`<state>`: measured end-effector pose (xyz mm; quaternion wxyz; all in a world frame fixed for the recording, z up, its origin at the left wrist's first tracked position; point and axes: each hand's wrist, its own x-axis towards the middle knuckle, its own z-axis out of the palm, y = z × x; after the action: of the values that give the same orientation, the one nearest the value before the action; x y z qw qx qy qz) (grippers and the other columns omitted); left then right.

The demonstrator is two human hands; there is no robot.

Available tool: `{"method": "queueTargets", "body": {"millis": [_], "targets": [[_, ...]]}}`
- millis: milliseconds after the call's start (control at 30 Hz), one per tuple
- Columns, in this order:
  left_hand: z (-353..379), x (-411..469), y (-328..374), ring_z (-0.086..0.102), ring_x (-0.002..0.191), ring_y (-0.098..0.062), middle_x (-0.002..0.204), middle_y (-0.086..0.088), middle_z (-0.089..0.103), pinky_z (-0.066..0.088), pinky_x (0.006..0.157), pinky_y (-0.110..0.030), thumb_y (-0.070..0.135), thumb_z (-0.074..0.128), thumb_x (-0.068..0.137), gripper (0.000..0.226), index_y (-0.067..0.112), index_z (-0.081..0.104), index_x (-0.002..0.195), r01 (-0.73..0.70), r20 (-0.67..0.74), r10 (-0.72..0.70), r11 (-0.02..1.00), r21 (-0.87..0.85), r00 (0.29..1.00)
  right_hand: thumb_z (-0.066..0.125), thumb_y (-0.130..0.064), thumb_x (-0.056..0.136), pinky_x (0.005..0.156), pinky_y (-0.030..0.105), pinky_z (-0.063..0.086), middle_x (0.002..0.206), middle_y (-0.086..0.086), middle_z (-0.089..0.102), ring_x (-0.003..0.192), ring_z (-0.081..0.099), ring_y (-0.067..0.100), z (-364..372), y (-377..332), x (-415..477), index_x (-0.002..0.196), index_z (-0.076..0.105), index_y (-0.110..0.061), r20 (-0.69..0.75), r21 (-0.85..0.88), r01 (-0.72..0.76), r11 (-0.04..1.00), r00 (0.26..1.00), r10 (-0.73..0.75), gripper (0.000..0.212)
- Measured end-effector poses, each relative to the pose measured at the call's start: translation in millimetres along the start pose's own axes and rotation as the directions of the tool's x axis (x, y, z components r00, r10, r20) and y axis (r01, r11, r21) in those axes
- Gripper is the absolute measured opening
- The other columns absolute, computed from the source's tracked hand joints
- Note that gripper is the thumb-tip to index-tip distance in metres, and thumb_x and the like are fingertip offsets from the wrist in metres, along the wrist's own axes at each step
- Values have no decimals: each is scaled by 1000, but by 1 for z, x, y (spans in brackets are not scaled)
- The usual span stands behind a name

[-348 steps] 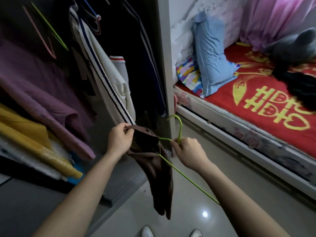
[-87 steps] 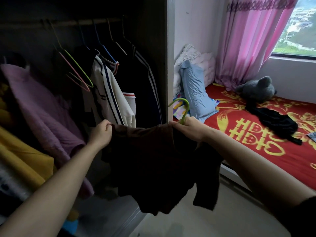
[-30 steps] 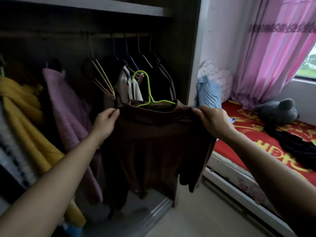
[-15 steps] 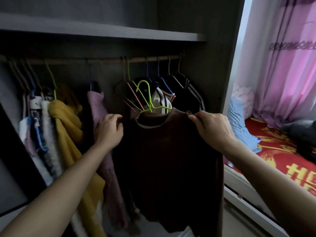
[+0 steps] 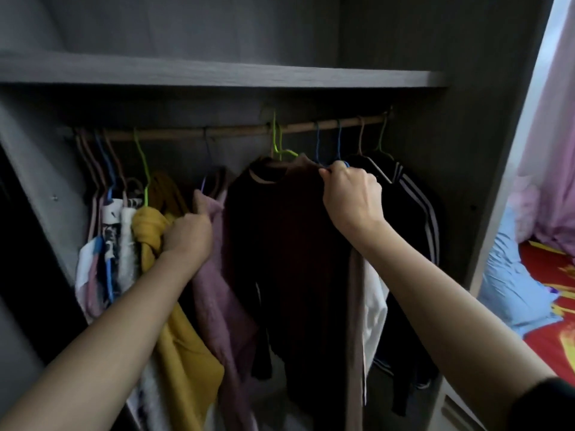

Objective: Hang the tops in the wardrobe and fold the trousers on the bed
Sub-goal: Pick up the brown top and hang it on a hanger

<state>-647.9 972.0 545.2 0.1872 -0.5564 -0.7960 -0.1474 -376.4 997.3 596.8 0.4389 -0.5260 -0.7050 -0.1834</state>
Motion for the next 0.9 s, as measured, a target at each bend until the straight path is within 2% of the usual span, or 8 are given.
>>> {"method": "queueTargets", "body": {"millis": [100, 200, 267, 333, 500, 600, 767, 900], "targets": [[1, 3, 5, 61, 100, -40, 115, -24, 64, 43, 74, -40, 1, 36, 94, 74, 1, -7, 154, -22, -13, 23, 996, 81, 1000, 44, -26, 103, 62, 38, 32, 94, 19, 69, 87, 64, 45, 27, -21, 25, 100, 58, -5, 22, 45, 5, 999, 1000, -6, 25], [2, 5, 15, 63, 101, -39, 120, -24, 63, 45, 74, -40, -1, 40, 92, 77, -2, -6, 154, -7, 29, 4, 997, 78, 1000, 48, -14, 96, 66, 39, 39, 98, 21, 68, 95, 64, 45, 59, -40, 22, 103, 59, -5, 185, 103, 26, 994, 982, -45, 16], [5, 7, 18, 63, 103, -40, 121, -24, 63, 47, 79, -42, -1, 40, 93, 76, -1, -6, 154, 17, 46, -20, 999, 50, 999, 48, -17, 97, 68, 39, 44, 98, 21, 67, 96, 64, 45, 77, -46, 6, 103, 60, -5, 290, 168, 37, 985, 953, -85, 18], [8, 10, 17, 63, 101, -40, 117, -24, 64, 47, 79, -42, -2, 38, 94, 75, 3, -6, 154, 46, 39, -46, 999, 6, 998, 45, -26, 102, 66, 38, 41, 99, 21, 67, 95, 63, 46, 87, -45, -9, 104, 60, -6, 344, 228, 36, 973, 932, -116, 25], [17, 1, 12, 64, 94, -39, 110, -23, 64, 49, 76, -44, 3, 43, 94, 82, 16, -10, 155, 101, 1, -102, 984, -147, 995, 41, -35, 103, 72, 44, 51, 98, 11, 65, 91, 63, 37, 86, -24, -27, 111, 57, -10, 358, 372, 43, 927, 915, -186, 31], [24, -16, 10, 63, 100, -43, 120, -23, 61, 49, 80, -47, 8, 48, 94, 85, 18, -9, 156, 79, -72, -97, 973, -218, 993, 42, -34, 103, 78, 45, 52, 108, 10, 64, 97, 63, 34, 82, -9, -48, 122, 55, -11, 346, 381, 39, 924, 920, -182, 32], [52, -72, 31, 61, 101, -47, 140, -20, 49, 52, 73, -50, 5, 50, 92, 70, 14, 21, 156, -140, -372, -14, 913, -384, 928, 49, -31, 101, 83, 43, 53, 118, 7, 67, 104, 66, 29, 78, 25, -112, 137, 52, -13, 314, 352, -50, 935, 947, -67, 40], [95, -147, 52, 56, 122, -35, 148, -15, 44, 53, 86, -43, 4, 53, 92, 57, 9, 41, 148, -189, -335, 2, 829, -526, 942, 46, -38, 102, 68, 40, 55, 121, -2, 63, 93, 68, 19, 73, 43, -197, 137, 51, -21, 413, 246, -138, 959, 910, 25, 40]]}}
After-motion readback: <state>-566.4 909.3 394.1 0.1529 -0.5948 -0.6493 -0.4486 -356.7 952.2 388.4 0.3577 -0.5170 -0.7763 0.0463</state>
